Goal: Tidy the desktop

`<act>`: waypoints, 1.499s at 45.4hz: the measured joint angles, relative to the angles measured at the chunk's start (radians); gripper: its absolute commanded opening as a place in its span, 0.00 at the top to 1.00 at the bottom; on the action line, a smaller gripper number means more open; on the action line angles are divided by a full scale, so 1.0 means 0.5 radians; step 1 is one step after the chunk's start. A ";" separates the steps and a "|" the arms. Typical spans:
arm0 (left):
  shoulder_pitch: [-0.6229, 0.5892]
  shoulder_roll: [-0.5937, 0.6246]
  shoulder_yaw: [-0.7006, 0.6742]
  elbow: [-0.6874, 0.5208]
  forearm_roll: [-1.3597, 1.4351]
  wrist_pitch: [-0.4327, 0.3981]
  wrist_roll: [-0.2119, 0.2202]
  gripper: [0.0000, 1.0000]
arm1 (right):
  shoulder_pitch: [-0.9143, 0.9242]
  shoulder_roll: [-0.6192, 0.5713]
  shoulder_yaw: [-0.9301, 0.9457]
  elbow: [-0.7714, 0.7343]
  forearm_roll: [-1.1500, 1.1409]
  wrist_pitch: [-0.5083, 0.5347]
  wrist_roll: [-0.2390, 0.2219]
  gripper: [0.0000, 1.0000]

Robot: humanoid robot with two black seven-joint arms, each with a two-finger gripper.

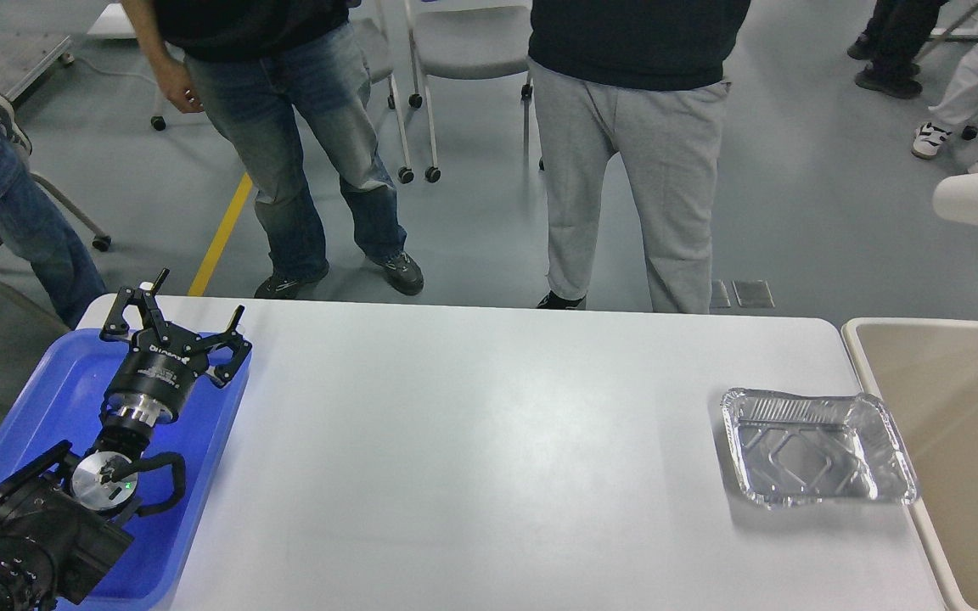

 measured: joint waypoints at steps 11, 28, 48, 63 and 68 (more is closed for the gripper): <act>0.000 0.000 0.000 0.000 0.000 0.000 0.000 0.00 | -0.295 0.051 0.384 -0.175 0.065 -0.260 -0.136 1.00; 0.000 0.000 0.000 0.000 0.000 0.000 0.000 0.00 | -0.592 0.155 0.739 -0.240 0.090 -0.471 -0.349 1.00; 0.000 0.000 -0.002 0.001 0.000 0.000 0.000 0.00 | -0.681 0.317 0.838 -0.246 0.151 -0.640 -0.514 1.00; 0.000 0.000 -0.002 0.001 0.000 0.000 0.000 0.00 | -0.735 0.395 0.871 -0.245 0.179 -0.687 -0.538 0.98; 0.000 0.000 -0.001 0.001 0.000 0.000 0.000 0.00 | -0.751 0.405 0.879 -0.246 0.185 -0.694 -0.540 0.75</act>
